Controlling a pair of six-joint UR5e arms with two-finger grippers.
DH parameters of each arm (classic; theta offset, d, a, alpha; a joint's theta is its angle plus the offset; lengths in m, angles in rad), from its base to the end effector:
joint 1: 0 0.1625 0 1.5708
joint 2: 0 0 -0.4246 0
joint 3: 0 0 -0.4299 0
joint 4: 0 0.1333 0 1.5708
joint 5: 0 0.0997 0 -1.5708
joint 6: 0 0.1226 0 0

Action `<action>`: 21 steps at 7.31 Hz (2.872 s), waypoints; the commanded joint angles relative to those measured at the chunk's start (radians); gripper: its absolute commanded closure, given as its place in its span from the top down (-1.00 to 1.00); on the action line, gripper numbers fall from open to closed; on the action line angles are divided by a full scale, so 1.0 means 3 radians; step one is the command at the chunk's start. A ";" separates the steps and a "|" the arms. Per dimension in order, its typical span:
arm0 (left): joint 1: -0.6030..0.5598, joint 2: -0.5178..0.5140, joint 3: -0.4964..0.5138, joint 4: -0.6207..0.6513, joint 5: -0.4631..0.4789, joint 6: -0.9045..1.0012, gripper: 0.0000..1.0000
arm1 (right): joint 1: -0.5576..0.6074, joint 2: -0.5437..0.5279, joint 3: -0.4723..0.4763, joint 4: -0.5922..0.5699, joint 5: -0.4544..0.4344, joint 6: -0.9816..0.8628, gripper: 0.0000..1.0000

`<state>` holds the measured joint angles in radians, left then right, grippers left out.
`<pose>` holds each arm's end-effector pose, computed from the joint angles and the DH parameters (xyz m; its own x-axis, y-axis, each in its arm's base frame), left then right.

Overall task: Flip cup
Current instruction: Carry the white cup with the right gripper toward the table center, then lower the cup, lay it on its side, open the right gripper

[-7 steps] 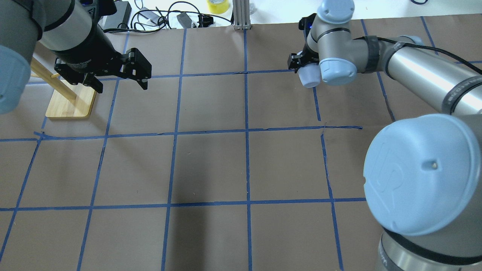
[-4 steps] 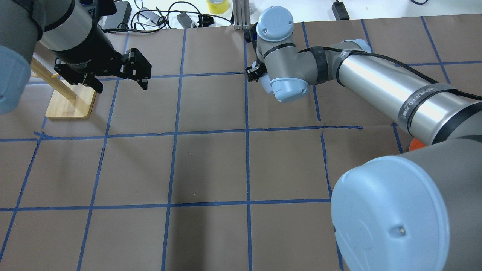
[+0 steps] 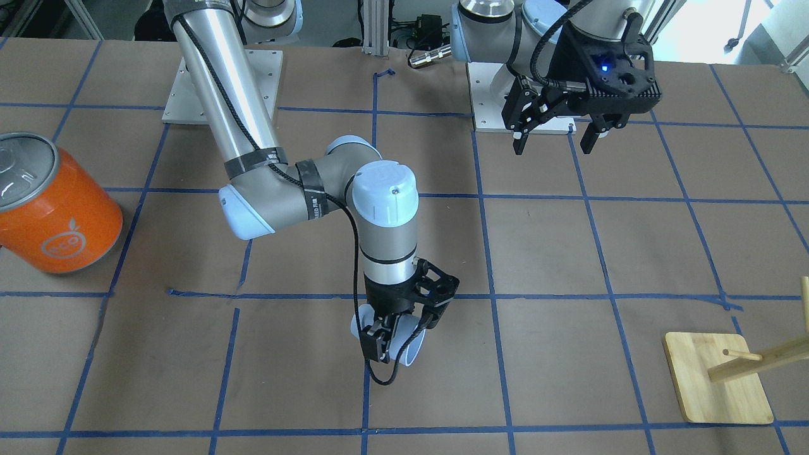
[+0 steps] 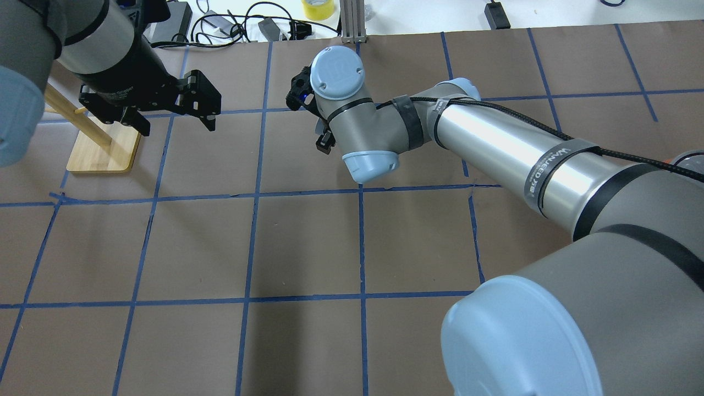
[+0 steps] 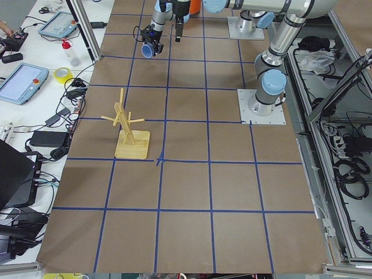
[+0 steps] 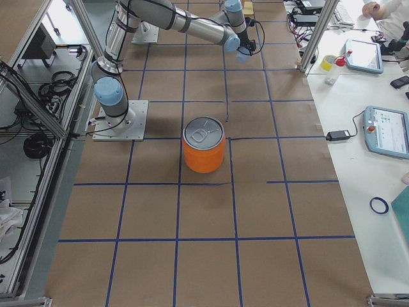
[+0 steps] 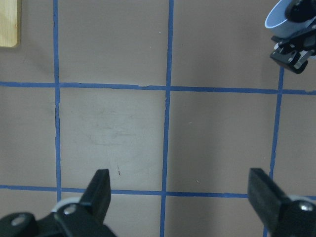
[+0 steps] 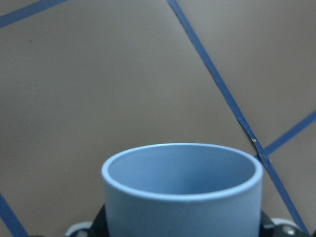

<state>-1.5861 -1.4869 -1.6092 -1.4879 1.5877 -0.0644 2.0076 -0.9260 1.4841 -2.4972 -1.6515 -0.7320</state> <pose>-0.1390 -0.5064 0.4963 -0.9987 -0.0507 -0.0085 -0.0492 0.9904 -0.1288 0.4320 -0.6336 0.1961 -0.4172 -0.8591 0.2966 -0.9054 0.3646 -0.2175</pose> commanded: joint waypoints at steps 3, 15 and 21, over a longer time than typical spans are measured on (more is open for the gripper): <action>0.0000 0.0002 0.0000 0.0000 0.0000 0.0000 1.00 | 0.0252 0.0121 0.0054 -0.0189 0.0013 -0.1511 -0.65; 0.0000 0.0002 0.0000 0.0000 0.0000 0.0000 1.00 | 0.0252 0.0193 0.0064 -0.0036 0.0223 -0.1149 1.00; 0.0000 0.0002 0.0000 -0.0005 0.0000 0.0000 1.00 | -0.0063 -0.0431 0.0069 0.0373 0.0254 0.0148 1.00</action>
<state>-1.5861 -1.4863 -1.6094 -1.4893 1.5889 -0.0644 2.0393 -1.0175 1.4963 -2.4030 -1.5745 -0.8761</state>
